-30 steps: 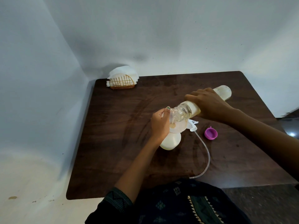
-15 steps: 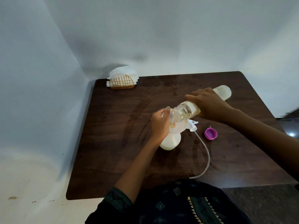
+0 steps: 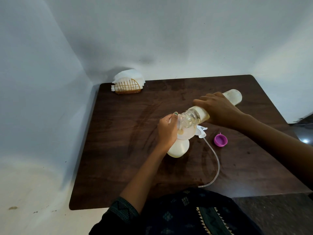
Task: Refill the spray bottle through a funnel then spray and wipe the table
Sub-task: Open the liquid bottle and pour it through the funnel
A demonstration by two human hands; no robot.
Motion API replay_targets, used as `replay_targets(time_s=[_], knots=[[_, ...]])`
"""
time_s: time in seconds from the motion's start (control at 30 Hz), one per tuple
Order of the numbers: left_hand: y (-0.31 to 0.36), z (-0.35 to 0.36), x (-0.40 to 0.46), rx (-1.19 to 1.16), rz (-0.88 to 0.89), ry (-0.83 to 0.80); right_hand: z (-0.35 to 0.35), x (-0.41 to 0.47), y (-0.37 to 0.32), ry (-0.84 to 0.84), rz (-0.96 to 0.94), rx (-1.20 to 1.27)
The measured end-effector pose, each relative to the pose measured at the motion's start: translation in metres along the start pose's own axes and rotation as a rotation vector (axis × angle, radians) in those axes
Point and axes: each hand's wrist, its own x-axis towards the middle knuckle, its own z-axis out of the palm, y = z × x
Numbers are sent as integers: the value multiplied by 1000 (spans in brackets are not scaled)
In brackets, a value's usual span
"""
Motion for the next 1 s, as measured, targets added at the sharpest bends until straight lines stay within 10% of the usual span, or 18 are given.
replay_targets(time_s=[1.0], knots=[[2, 1, 2, 7, -32, 8, -1, 3, 2, -23, -2, -18]])
